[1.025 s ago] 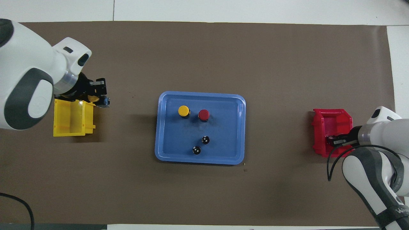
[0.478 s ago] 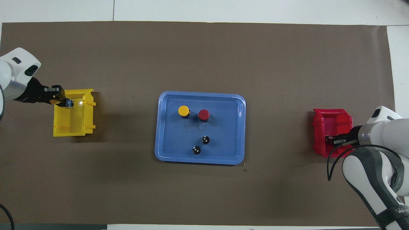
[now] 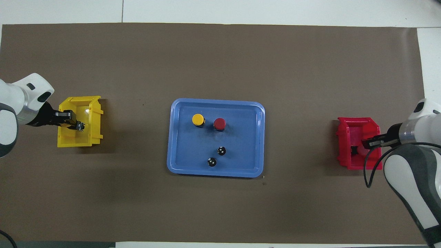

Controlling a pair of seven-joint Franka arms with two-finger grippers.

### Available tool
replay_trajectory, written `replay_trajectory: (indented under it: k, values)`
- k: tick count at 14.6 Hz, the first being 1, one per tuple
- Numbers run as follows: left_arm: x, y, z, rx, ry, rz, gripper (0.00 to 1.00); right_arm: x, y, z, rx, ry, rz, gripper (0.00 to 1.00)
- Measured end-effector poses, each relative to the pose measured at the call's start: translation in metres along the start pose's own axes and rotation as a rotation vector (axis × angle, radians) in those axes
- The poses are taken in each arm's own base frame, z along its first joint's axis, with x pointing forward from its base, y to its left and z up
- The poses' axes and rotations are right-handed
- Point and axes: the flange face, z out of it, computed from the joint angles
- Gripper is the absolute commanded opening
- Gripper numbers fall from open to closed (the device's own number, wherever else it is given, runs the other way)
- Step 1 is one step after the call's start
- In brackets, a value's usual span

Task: Sort red and yellow buttons by color
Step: 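Reach the right gripper to the second red button while the left gripper withdraws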

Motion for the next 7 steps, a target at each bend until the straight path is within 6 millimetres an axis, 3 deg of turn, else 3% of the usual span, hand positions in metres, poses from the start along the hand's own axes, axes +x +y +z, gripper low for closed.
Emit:
replay_trajectory:
  k: [1, 3, 5, 6, 7]
  values:
    - [-0.004, 0.000, 0.007, 0.000, -0.002, 0.000, 0.03, 0.009, -0.009, -0.017, 0.000, -0.003, 0.009, 0.52]
    - [-0.010, 0.000, 0.013, 0.000, -0.002, 0.000, 0.03, 0.037, -0.046, -0.055, -0.002, -0.004, 0.047, 0.78]
    - [-0.011, 0.000, 0.013, 0.000, 0.015, -0.001, 0.06, 0.077, -0.116, -0.091, -0.008, 0.038, 0.104, 0.78]
    - [-0.012, 0.000, 0.015, 0.000, 0.017, -0.001, 0.17, 0.097, -0.161, -0.103, -0.005, 0.066, 0.147, 0.77]
    - [-0.013, 0.000, 0.018, 0.001, 0.019, -0.001, 0.33, 0.114, -0.210, -0.110, 0.005, 0.086, 0.196, 0.77]
